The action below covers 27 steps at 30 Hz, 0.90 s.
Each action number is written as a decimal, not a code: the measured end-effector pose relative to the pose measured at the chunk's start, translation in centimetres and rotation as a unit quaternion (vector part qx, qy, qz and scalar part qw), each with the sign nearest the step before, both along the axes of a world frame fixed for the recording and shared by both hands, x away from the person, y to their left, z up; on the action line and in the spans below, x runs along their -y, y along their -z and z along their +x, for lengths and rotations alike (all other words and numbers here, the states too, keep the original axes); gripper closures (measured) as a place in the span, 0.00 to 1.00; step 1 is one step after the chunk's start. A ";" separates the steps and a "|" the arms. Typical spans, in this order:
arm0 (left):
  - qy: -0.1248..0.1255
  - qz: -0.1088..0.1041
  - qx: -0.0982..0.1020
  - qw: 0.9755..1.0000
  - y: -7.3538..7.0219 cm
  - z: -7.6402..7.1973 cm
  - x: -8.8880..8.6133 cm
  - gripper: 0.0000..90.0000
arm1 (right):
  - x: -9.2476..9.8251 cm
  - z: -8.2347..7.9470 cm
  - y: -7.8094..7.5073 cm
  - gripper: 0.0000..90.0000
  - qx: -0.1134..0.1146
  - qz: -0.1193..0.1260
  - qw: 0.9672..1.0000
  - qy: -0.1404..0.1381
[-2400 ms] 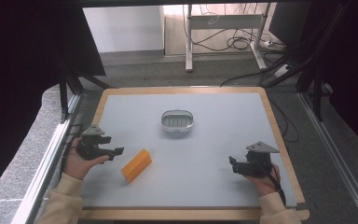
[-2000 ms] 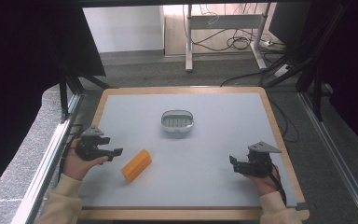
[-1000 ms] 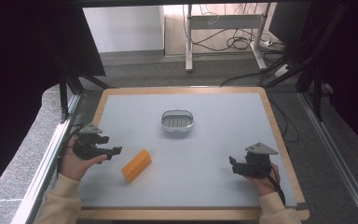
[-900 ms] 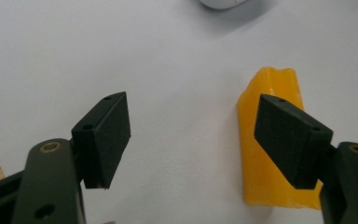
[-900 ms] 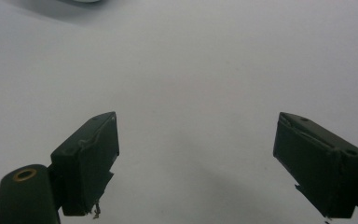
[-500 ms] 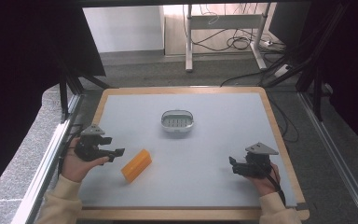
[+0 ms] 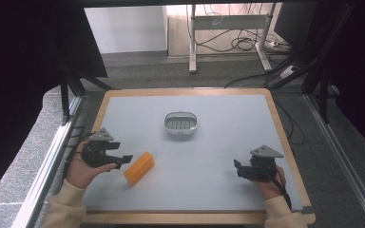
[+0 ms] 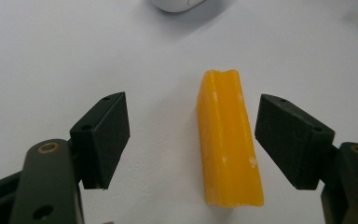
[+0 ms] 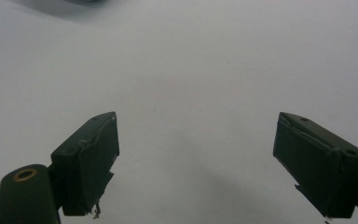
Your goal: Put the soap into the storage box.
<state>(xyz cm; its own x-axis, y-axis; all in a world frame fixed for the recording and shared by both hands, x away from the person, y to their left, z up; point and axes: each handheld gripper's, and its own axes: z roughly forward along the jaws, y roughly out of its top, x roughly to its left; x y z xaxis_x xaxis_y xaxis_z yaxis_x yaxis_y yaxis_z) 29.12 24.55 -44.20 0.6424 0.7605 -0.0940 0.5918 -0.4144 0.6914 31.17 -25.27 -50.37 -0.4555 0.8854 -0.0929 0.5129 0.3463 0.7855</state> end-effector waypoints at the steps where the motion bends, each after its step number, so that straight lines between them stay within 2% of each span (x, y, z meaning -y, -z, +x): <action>1: 0.002 0.000 -0.001 1.000 0.0 0.0 0.0 0.29 | 0.0 0.0 0.0 0.16 0.000 0.000 1.000 0.000; 14: 0.024 0.006 -0.001 1.000 -0.2 -0.6 1.7 0.28 | 0.1 0.0 -0.1 0.16 0.003 0.004 1.000 0.002; 23: 0.033 0.018 -0.013 0.999 0.6 -0.5 2.9 0.28 | 0.1 -0.1 -0.1 0.17 0.005 0.002 1.000 0.005; 27: 0.036 0.030 -0.017 0.999 1.0 -0.3 3.4 0.28 | 0.2 0.0 -0.1 0.17 0.006 0.002 1.000 0.007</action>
<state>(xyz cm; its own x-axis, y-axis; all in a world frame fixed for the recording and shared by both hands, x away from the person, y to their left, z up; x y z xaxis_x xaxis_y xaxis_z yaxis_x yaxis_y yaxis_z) 28.84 21.14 -45.19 0.6930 0.7174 -0.0715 0.5811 -0.4971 0.6444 31.14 -25.49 -50.22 -0.4423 0.8917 -0.0958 0.5074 0.3369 0.7931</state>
